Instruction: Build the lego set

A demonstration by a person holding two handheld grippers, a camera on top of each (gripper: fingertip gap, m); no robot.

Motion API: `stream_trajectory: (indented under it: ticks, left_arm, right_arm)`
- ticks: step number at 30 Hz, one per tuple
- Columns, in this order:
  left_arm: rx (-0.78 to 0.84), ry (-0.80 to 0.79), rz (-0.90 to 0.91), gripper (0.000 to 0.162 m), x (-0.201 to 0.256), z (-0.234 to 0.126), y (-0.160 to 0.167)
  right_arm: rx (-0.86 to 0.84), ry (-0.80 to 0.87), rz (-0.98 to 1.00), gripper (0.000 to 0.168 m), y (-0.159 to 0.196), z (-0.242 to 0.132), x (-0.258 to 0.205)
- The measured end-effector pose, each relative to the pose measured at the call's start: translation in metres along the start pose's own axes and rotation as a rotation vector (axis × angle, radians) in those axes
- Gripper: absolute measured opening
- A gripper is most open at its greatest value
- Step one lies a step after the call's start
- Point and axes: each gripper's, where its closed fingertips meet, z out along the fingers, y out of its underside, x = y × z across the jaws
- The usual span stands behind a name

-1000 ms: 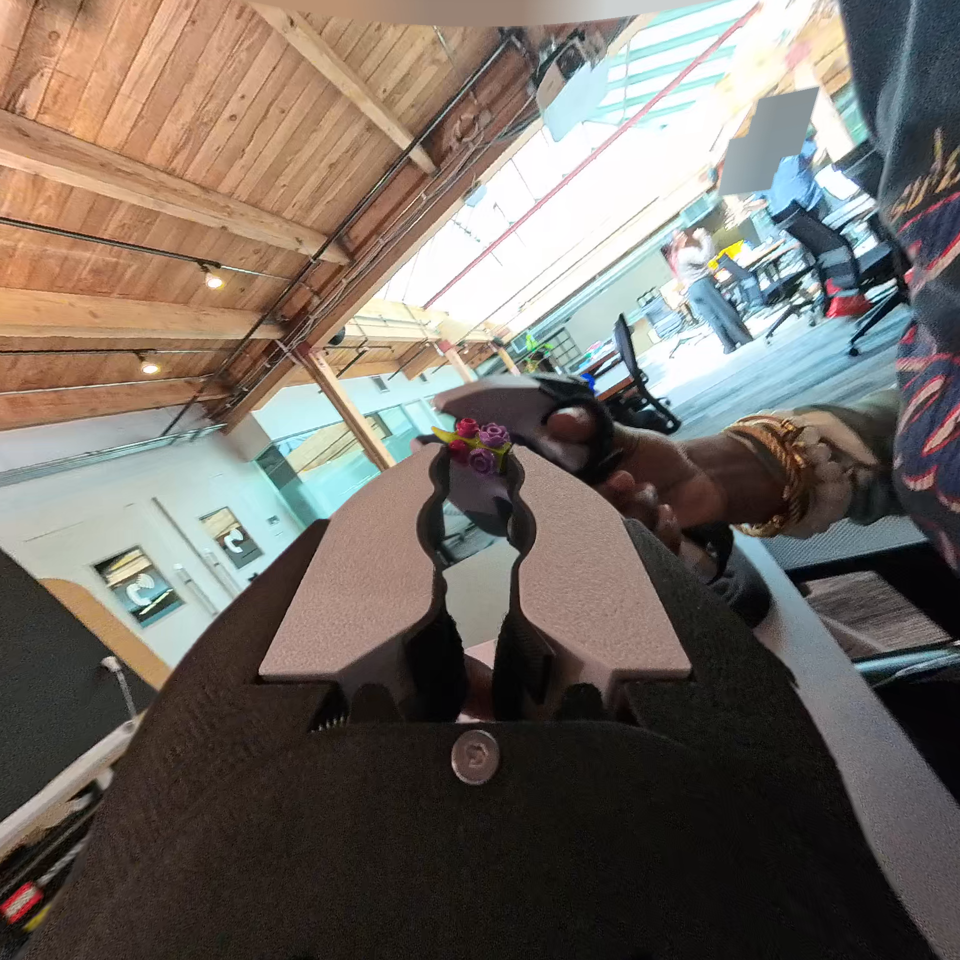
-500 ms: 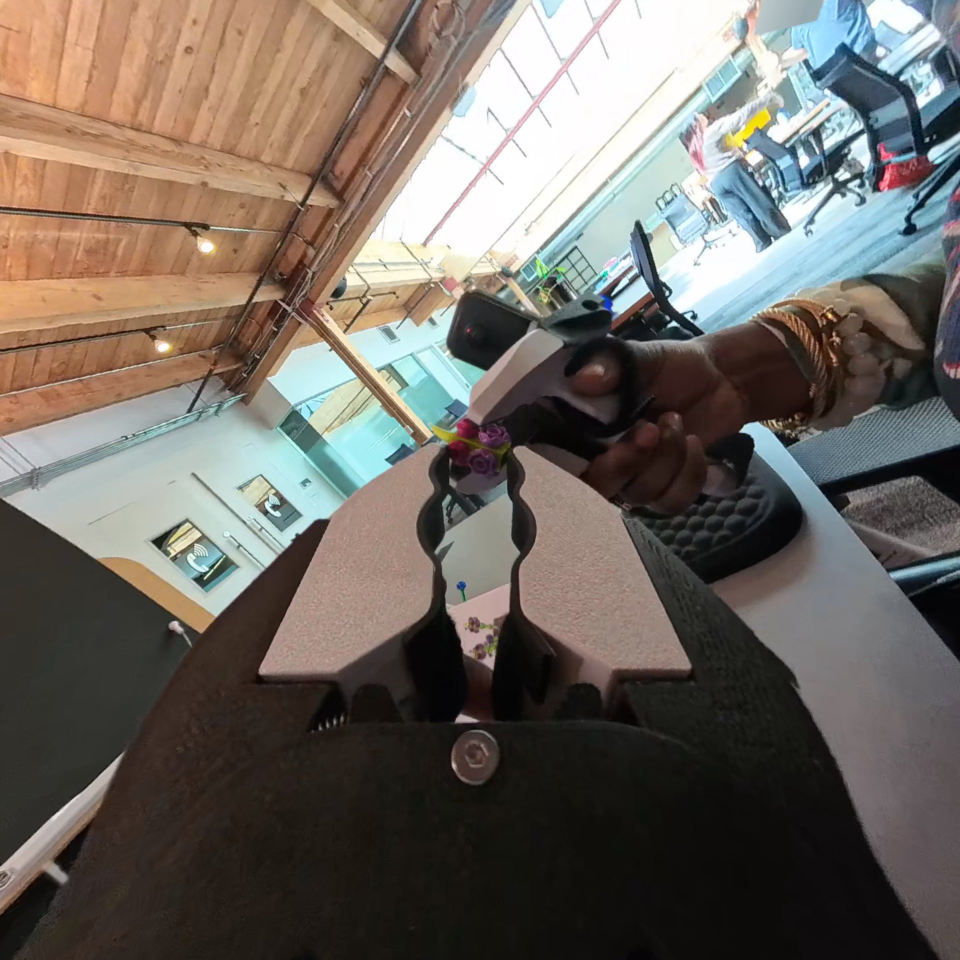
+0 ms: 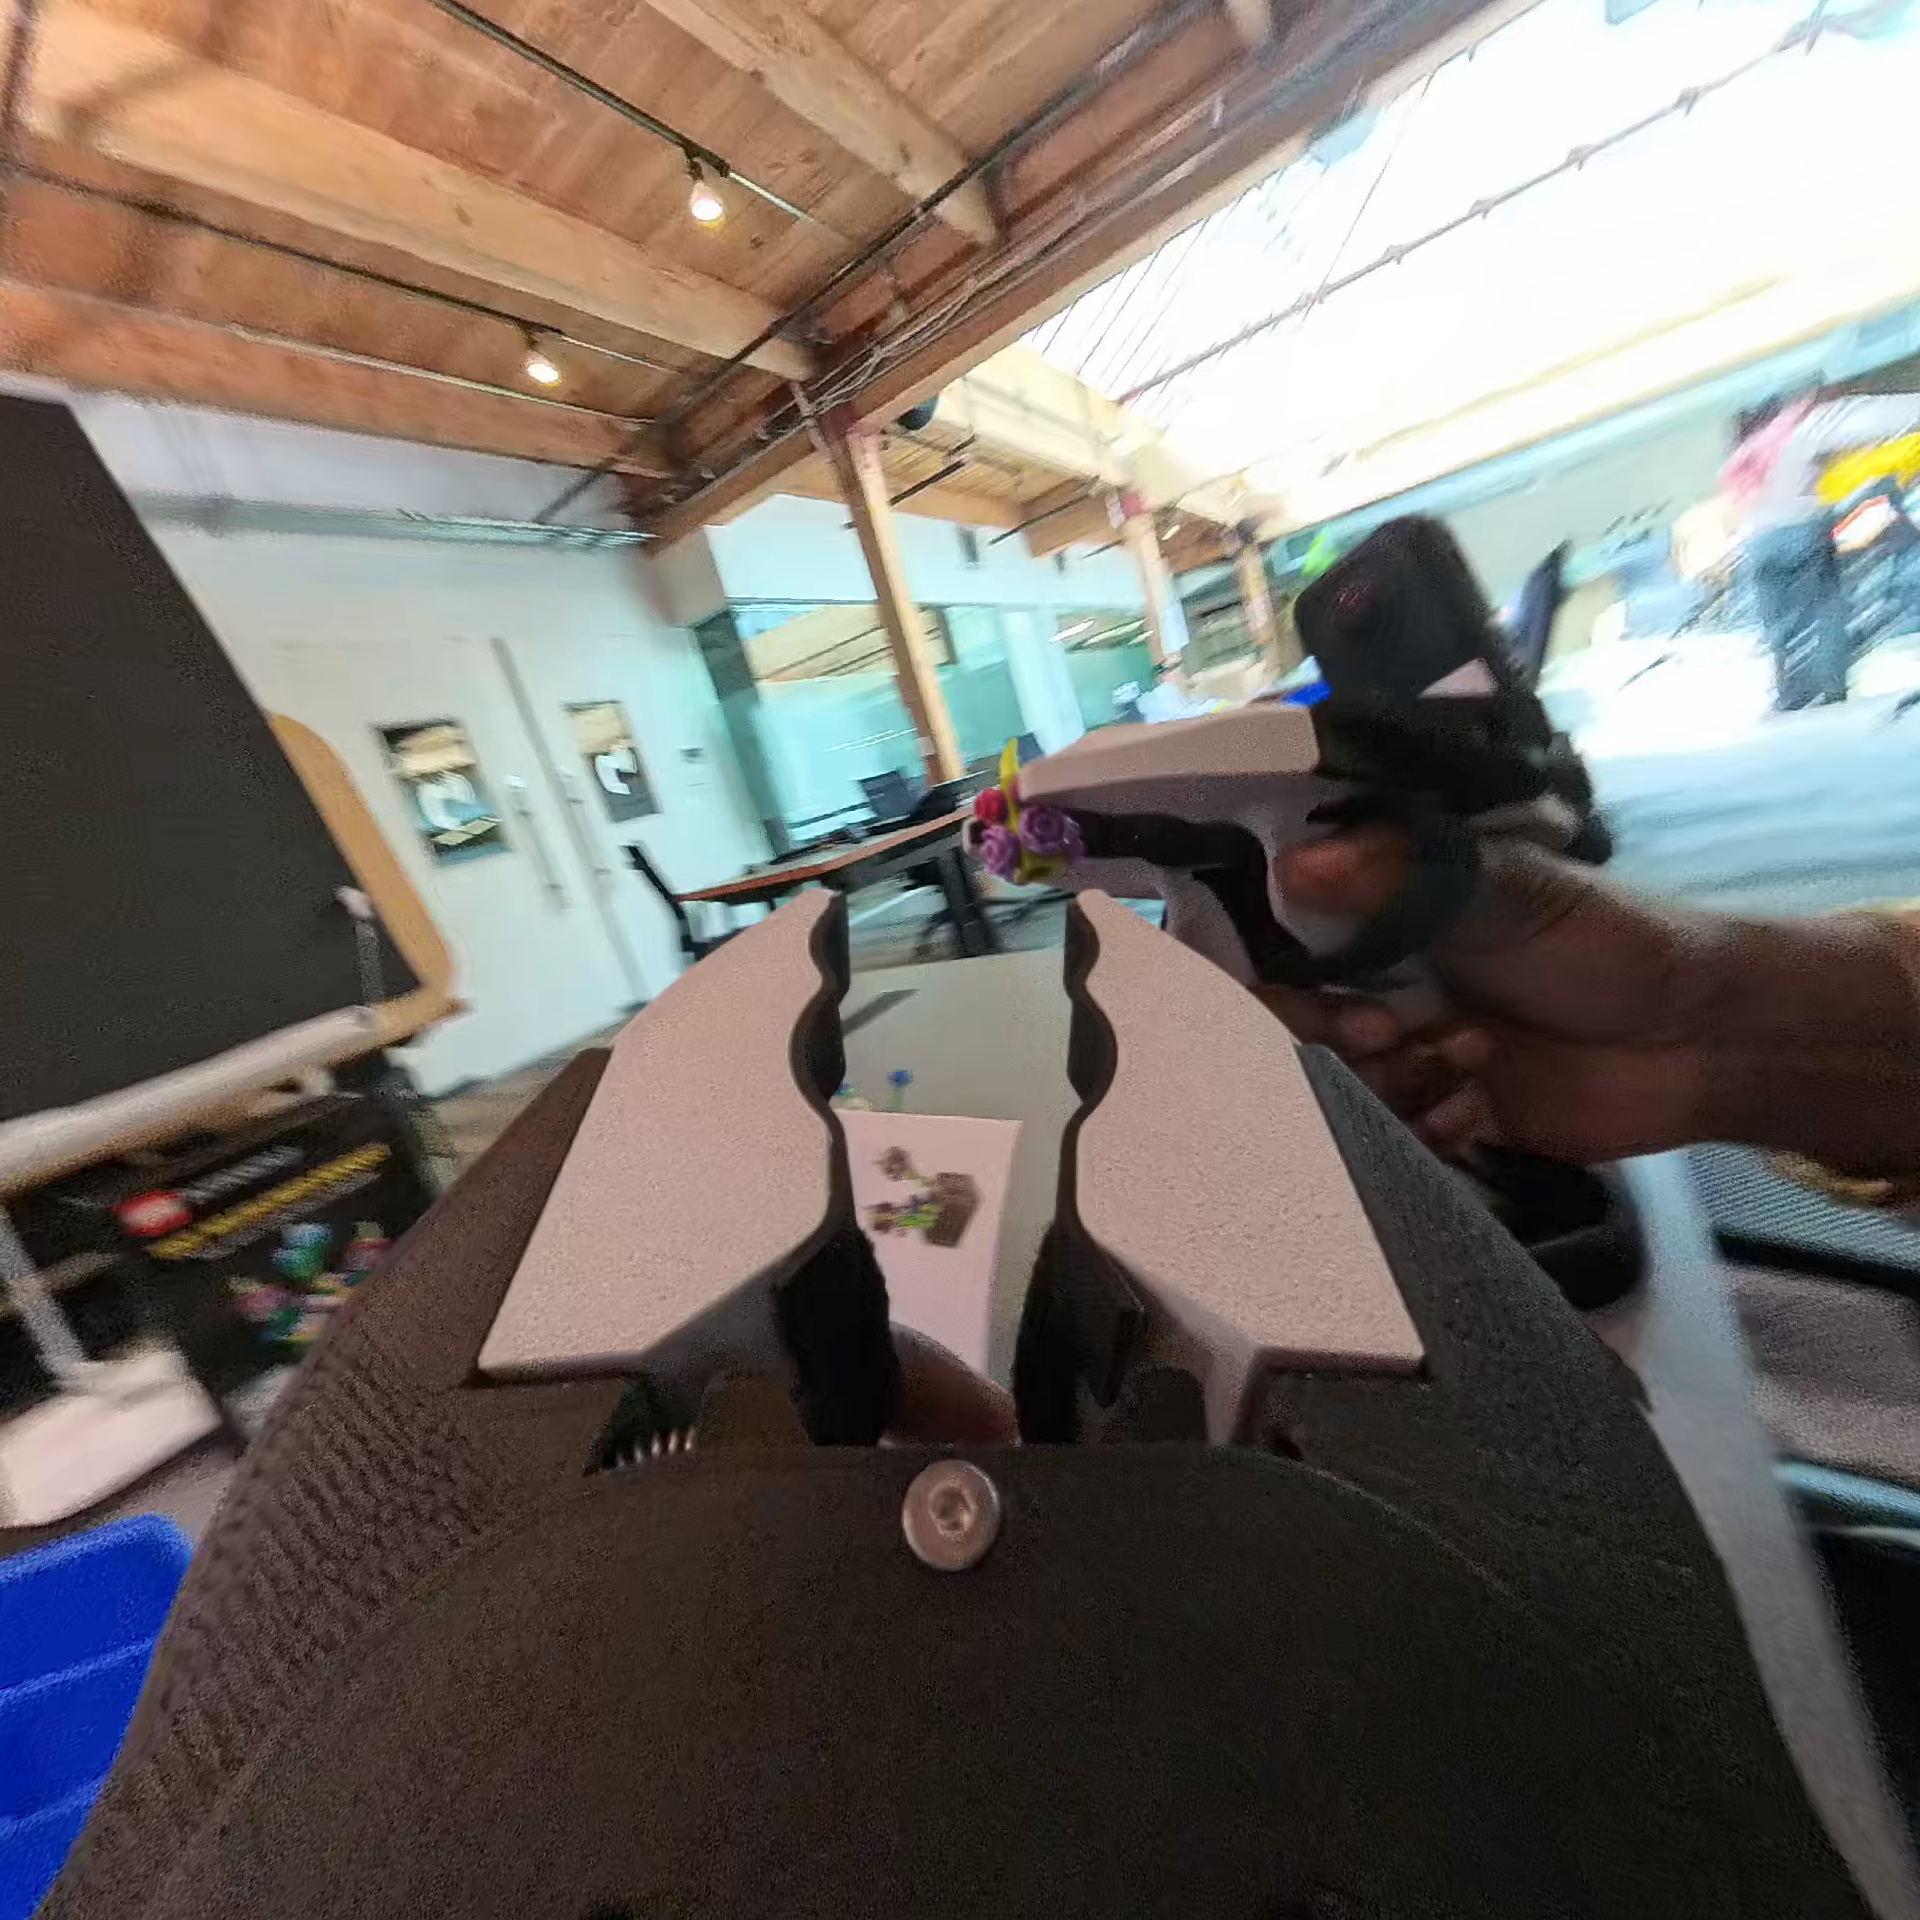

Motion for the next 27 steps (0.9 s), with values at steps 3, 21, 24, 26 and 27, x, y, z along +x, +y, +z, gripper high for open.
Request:
stream_trajectory:
  ticks: [3,21,24,26,27]
  left_arm:
    - [-0.042,-0.07,0.209,0.038,0.006,0.007,0.003]
    - [-0.11,-0.102,0.343,0.02,0.01,0.014,0.015]
    - [-0.095,-0.111,0.36,0.02,0.01,0.014,0.014]
    - [-0.09,-0.099,0.376,0.02,0.01,0.012,0.014]
    - [-0.09,-0.1,0.387,0.02,0.009,0.011,0.015]
  right_arm:
    - [0.044,0.007,0.1,0.018,0.003,-0.001,0.003]
    - [0.071,0.009,0.213,0.018,0.014,0.001,0.007]
    - [0.045,-0.012,0.209,0.019,0.014,0.002,0.005]
    - [-0.014,-0.029,0.208,0.02,0.017,0.001,0.005]
    - [-0.049,-0.036,0.209,0.024,0.018,0.0,0.005]
